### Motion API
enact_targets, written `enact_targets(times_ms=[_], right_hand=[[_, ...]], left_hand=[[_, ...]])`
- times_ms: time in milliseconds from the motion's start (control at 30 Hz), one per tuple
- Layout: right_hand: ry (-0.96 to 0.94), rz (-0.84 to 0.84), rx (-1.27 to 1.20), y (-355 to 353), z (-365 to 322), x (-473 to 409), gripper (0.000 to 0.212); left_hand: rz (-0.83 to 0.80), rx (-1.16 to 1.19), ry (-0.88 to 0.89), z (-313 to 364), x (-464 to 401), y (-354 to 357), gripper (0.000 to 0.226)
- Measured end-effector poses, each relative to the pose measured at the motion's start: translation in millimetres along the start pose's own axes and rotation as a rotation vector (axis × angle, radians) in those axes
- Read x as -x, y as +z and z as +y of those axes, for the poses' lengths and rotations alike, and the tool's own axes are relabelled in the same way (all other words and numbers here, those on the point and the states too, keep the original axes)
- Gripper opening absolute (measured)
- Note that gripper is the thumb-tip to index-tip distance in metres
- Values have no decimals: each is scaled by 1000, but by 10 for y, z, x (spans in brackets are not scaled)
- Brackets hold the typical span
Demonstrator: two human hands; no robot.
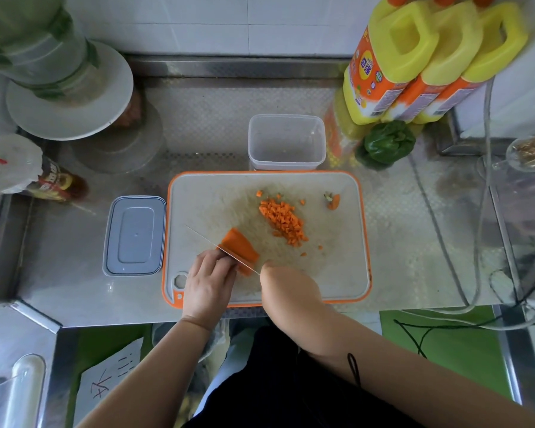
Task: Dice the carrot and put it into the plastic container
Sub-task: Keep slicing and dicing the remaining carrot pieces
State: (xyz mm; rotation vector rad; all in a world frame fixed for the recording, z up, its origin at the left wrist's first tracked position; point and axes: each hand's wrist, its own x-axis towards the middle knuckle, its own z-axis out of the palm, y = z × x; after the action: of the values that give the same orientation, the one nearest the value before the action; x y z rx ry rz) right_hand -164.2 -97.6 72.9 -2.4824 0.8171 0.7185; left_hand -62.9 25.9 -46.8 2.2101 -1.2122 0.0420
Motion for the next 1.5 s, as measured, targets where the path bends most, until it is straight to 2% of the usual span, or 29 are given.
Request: enact_targets(times_ms=[200,500,667,967,1133,1367,1500], right_hand=[[75,-120,-21,-67,-107,-195,28],[124,-151,-4,0,-141,-320,28],[147,-206,-40,3,-133,-430,17],[157,-167,-65,137,-76,-403,22],[129,-115,-58,181,-63,-312,24],[140,-125,-73,232,53,-203,24],[173,-218,-154,139,125,-343,16]], left_hand=[[-13,22,-23,-13,13,21,22],[-5,19,-9,-28,8,27,28],[16,30,2,-17,2,20,34],[25,19,50,-70,27,47,10],[21,8,42,-75,47,47,10],[18,-2,19,-37,30,34,16],[12,14,34,-24,16,-3,12]])
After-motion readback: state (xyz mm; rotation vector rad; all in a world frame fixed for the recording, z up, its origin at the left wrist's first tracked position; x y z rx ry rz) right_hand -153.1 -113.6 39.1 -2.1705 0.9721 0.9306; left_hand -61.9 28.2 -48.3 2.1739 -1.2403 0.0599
